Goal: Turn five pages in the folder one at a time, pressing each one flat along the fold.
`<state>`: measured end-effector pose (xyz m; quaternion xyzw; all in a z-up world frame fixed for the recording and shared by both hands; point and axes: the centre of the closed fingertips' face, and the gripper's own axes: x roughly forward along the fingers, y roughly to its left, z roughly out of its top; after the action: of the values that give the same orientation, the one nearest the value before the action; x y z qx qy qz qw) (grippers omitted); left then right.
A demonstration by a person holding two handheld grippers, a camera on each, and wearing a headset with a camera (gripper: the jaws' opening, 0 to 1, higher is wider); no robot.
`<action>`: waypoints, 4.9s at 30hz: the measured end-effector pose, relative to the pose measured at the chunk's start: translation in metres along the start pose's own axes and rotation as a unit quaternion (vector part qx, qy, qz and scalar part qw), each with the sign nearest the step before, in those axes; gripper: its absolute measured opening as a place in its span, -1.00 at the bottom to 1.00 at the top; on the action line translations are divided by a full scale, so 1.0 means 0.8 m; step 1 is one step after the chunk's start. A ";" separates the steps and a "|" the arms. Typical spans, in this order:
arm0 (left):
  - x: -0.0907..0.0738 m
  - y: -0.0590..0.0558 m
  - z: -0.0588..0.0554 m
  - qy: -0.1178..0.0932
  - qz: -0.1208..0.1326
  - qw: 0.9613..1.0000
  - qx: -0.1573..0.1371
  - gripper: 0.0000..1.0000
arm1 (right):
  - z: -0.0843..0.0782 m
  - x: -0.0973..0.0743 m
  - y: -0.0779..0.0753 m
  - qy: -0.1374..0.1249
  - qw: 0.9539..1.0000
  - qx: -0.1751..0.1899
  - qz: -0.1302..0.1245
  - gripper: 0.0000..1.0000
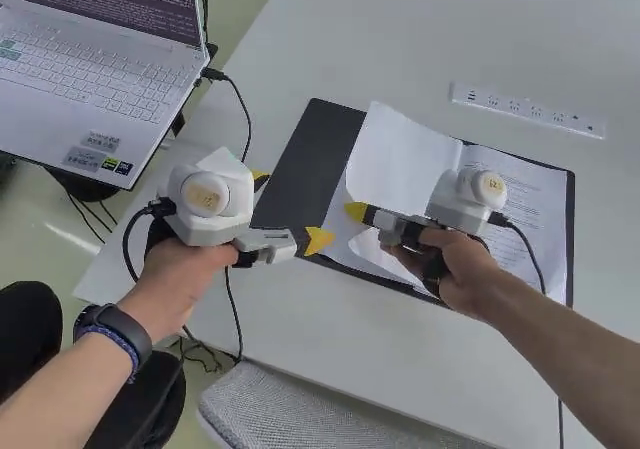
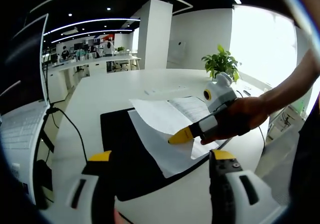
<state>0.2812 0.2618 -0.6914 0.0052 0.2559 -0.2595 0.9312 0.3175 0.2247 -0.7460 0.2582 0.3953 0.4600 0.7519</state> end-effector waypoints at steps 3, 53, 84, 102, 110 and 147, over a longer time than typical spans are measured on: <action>-0.001 0.000 -0.002 0.001 0.000 1.000 -0.003 0.54 | -0.005 0.004 -0.001 0.005 1.000 0.006 -0.005 -1.00; -0.007 -0.012 -0.024 0.021 -0.001 1.000 -0.013 0.52 | -0.061 0.038 -0.030 0.061 0.998 -0.008 -0.029 -0.33; 0.064 -0.025 -0.017 0.046 -0.037 0.998 0.037 -0.04 | -0.015 -0.138 -0.056 -0.069 0.996 -0.014 -0.057 -0.21; 0.106 -0.024 -0.074 0.111 -0.052 0.991 0.055 -0.56 | -0.002 -0.204 -0.099 -0.124 0.987 0.019 -0.104 -0.31; 0.114 -0.024 -0.090 0.133 -0.052 0.987 0.072 -0.70 | -0.001 -0.207 -0.107 -0.125 0.986 0.026 -0.111 -0.34; 0.117 -0.012 -0.106 0.150 -0.022 0.983 0.104 -1.00 | 0.097 -0.155 -0.139 -0.141 0.986 0.021 -0.084 -0.56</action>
<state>0.3050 0.2207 -0.8086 0.1349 0.3641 -0.3016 0.8708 0.4032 0.0621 -0.7424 0.3022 0.3152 0.3457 0.8305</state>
